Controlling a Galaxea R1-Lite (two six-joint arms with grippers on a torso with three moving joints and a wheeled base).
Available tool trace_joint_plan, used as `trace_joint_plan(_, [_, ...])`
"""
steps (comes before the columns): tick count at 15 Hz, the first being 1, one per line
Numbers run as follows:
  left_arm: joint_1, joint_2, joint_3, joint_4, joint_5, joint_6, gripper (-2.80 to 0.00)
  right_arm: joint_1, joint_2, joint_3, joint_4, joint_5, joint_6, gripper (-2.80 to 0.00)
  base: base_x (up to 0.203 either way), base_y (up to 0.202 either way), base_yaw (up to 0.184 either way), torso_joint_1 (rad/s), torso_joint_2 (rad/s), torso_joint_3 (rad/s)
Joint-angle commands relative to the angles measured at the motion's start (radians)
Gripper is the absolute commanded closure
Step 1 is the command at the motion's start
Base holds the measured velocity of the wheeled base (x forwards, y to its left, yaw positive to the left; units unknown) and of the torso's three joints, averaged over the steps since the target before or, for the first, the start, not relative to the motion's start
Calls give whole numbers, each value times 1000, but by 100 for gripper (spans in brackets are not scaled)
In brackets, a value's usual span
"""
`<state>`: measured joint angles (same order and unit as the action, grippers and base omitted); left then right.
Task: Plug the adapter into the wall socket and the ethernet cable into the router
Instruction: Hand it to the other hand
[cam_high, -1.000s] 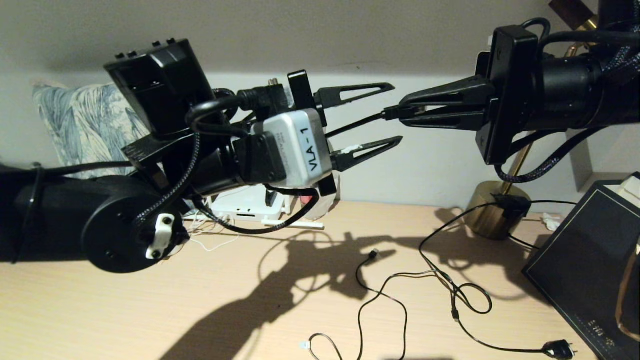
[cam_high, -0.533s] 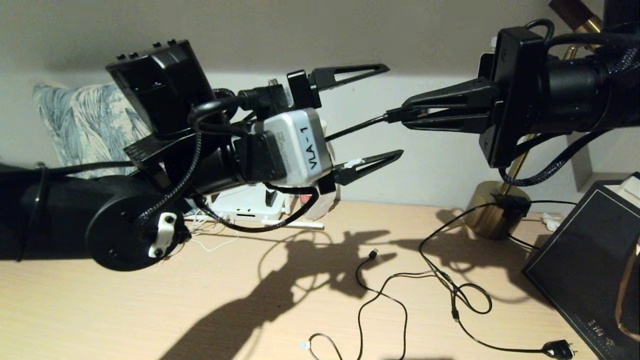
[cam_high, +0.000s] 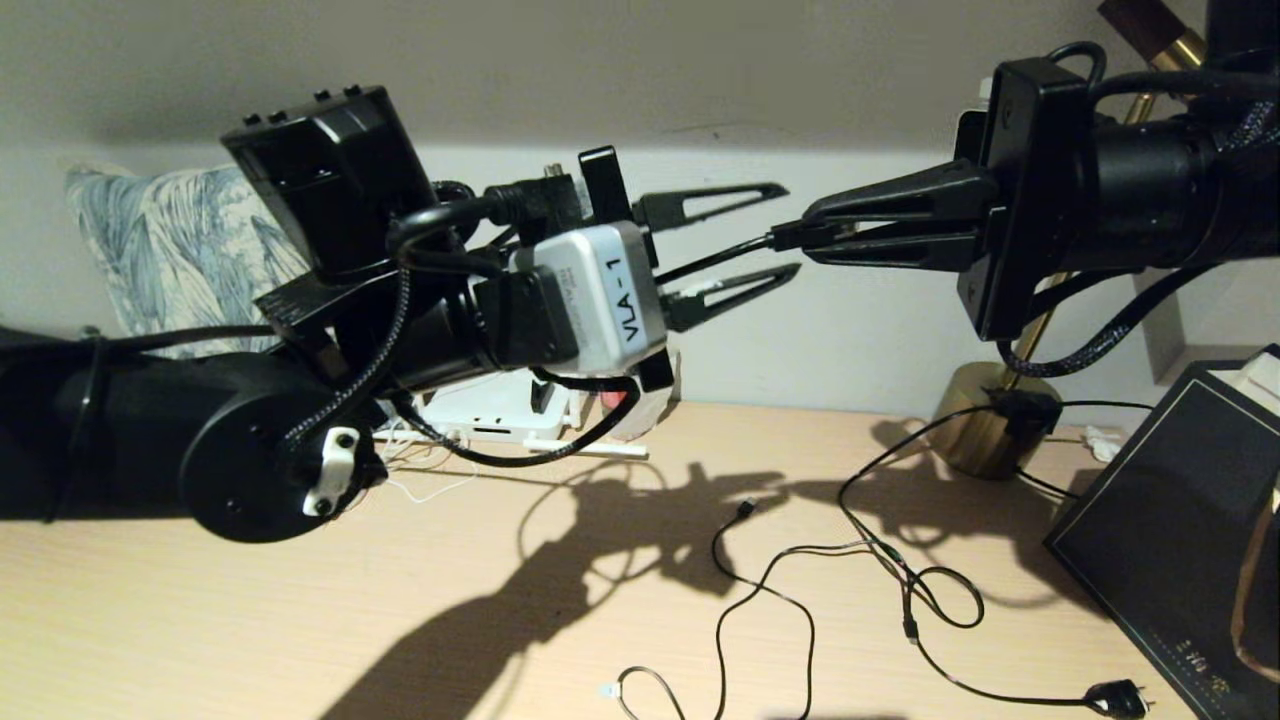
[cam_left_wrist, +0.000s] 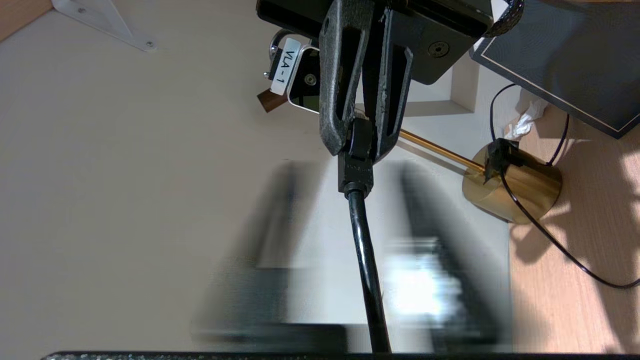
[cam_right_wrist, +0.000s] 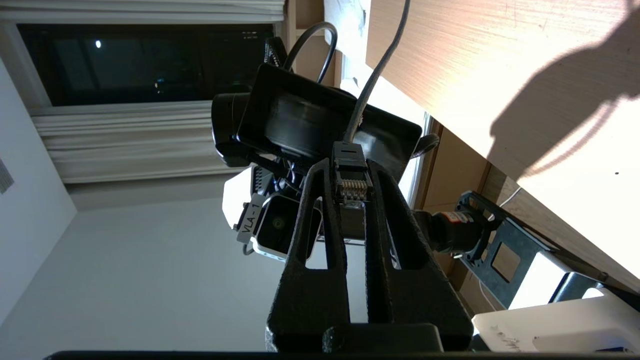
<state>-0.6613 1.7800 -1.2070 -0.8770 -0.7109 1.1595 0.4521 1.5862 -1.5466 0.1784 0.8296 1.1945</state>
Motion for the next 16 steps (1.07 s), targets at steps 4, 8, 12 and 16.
trace_joint_plan(4, [-1,6,-2,-5,-4,6,0,5,1,2,1,8,7,0,0,0,0,0,0,0])
trace_joint_plan(8, [-4,2,0,-5,-4,6,0,5,-2,13,0,8,-1,0,0,0,0,0,0,0])
trace_joint_plan(12, [-4,-10,28,-5,-4,6,0,3,-11,22,0,0,-9,-280,0,0,0,0,0,0])
trace_joint_plan(16, [91,-93,135,-4,-4,-99,0,-40,-101,97,-12,-73,-28,-280,0,0,0,0,0,0])
